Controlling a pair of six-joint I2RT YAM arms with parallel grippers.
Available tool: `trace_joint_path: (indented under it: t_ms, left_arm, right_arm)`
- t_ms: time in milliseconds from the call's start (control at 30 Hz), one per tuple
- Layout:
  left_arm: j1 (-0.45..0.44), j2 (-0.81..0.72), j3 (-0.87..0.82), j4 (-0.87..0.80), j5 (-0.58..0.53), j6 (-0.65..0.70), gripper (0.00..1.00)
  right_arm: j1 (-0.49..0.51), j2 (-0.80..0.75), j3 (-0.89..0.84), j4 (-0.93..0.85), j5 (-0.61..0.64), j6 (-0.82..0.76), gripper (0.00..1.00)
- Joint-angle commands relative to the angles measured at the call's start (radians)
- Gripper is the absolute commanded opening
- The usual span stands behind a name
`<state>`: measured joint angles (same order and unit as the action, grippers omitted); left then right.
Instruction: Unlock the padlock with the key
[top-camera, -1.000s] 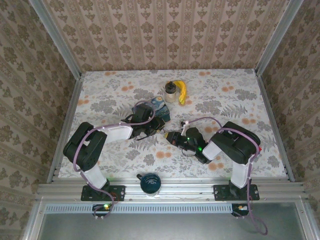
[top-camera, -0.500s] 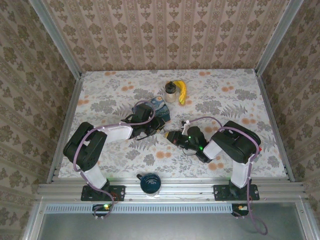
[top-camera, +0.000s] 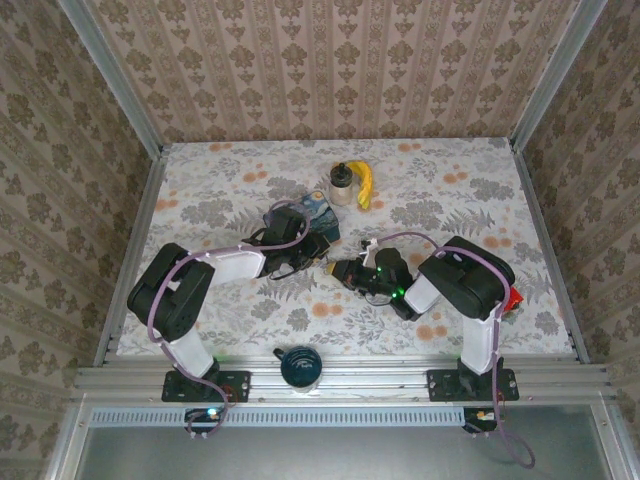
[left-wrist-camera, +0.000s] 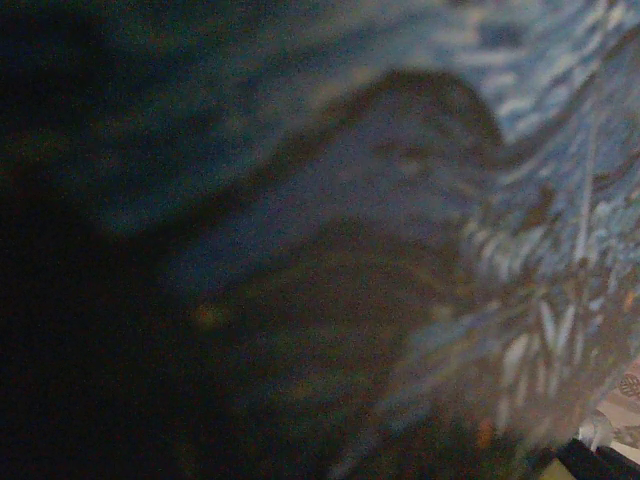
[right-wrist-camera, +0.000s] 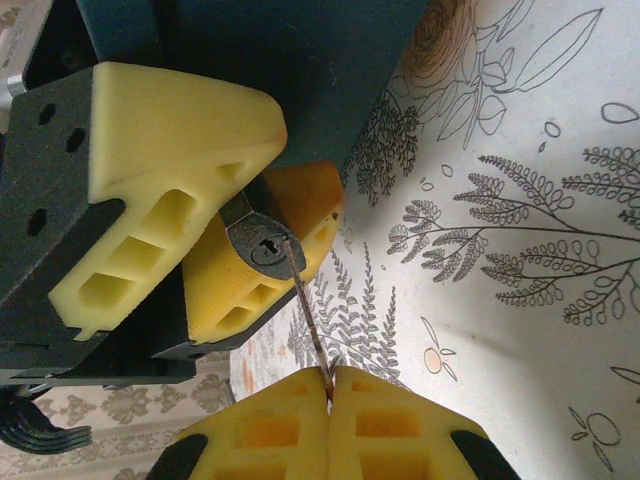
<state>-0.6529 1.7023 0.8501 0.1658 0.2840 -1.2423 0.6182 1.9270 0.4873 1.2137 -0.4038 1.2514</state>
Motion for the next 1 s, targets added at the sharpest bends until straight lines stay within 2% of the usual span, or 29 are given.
trace_joint_path:
  t_ms: [0,967]
  left_arm:
    - [-0.017,0.007,-0.019,-0.026,0.095,-0.025,0.15]
    - [-0.017,-0.001,-0.02,-0.017,0.096,-0.014,0.15]
  right_arm:
    - [-0.026,0.005,0.036,0.084,-0.006,0.033,0.0]
    - [-0.128,0.074,0.12,0.086,-0.207,0.144,0.0]
